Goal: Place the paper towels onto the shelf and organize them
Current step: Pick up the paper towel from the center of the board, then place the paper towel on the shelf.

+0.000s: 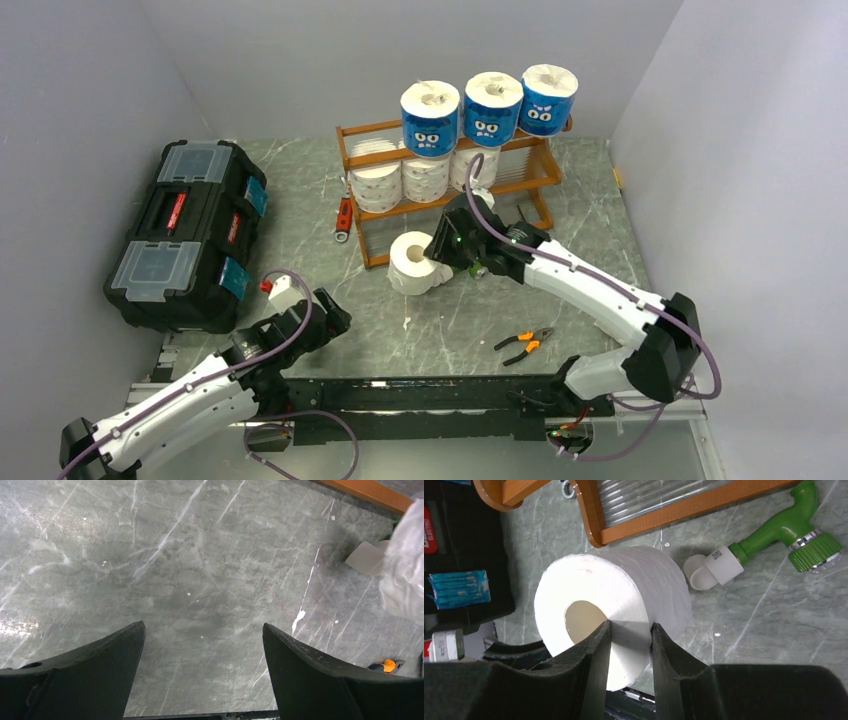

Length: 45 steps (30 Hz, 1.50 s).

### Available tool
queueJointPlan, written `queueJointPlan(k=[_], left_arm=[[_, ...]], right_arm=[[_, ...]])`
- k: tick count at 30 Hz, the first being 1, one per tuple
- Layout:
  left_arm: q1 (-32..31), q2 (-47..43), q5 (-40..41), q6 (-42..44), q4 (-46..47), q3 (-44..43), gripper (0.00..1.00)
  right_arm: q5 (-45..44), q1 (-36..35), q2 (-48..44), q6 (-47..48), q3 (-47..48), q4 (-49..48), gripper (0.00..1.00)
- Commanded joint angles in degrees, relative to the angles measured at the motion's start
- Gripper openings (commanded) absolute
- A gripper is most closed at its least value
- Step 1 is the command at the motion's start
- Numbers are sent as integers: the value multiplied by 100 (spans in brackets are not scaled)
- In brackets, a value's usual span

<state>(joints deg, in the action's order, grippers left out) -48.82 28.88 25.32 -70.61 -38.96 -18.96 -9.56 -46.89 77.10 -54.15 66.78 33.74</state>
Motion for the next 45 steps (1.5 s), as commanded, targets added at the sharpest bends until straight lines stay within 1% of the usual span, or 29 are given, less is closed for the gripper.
queueJointPlan(k=[1, 11, 23, 32, 45], left_arm=[[18, -99, 28, -188, -90, -66, 93], [14, -354, 109, -233, -409, -134, 93], [14, -622, 196, -308, -727, -148, 93], [19, -743, 272, -353, -830, -145, 93], [10, -718, 252, -375, -780, -93, 93]], right_arm=[[-51, 16, 238, -280, 439, -476, 10], [-4, 17, 1072, -392, 825, -761, 8], [-371, 21, 1917, -312, 1408, -777, 4], [-561, 128, 2204, -224, 1712, -754, 3], [-613, 321, 2726, -62, 2249, -799, 3]])
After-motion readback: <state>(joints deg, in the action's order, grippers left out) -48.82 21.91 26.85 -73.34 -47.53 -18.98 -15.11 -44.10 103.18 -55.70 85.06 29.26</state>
